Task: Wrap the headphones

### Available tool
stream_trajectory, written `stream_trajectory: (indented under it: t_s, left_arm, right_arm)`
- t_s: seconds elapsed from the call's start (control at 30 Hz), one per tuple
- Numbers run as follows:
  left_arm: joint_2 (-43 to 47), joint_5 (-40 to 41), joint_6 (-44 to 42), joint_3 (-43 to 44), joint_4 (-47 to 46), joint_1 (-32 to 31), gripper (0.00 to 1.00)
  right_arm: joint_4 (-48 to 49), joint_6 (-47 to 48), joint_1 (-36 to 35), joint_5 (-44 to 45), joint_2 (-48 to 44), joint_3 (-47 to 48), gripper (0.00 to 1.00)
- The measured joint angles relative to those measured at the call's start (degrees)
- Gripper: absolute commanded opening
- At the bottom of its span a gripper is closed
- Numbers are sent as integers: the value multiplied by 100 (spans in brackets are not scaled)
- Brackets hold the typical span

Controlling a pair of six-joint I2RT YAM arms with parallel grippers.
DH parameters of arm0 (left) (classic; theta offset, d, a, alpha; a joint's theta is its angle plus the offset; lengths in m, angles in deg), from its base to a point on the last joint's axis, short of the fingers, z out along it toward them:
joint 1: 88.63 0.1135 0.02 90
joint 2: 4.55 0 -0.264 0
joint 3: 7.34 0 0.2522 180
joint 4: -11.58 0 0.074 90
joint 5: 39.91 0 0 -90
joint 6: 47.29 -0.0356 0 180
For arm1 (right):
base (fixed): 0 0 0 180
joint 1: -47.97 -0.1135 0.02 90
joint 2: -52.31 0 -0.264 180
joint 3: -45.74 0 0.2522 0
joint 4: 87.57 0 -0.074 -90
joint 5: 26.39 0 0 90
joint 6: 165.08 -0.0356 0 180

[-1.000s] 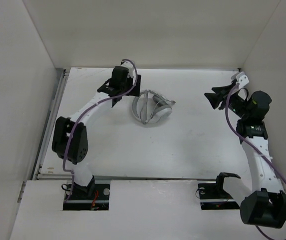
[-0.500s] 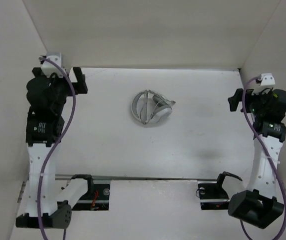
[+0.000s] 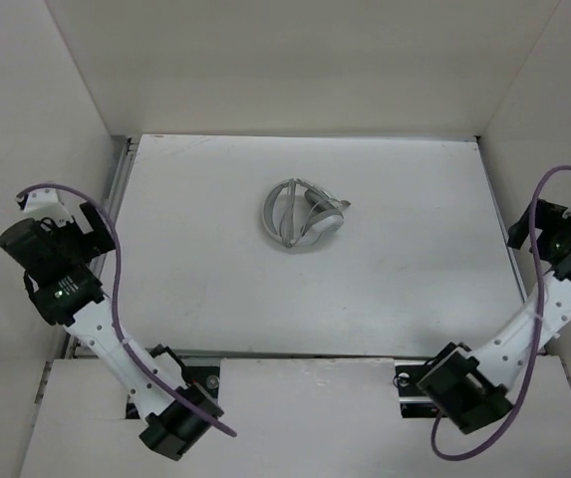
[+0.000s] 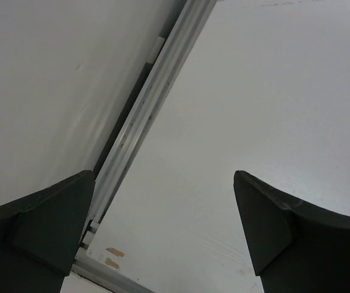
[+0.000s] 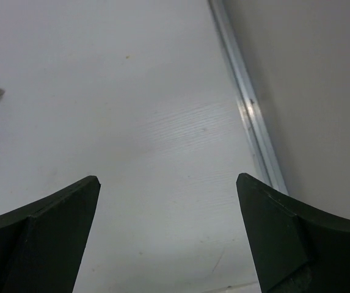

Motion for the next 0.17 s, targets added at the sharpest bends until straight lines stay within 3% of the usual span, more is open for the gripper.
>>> stream_trajectory:
  t_s: [0.17]
  left_arm:
    - [133, -809, -50, -216, -197, 1023, 100]
  right_arm:
    - [896, 48, 702, -212, -1126, -868, 100]
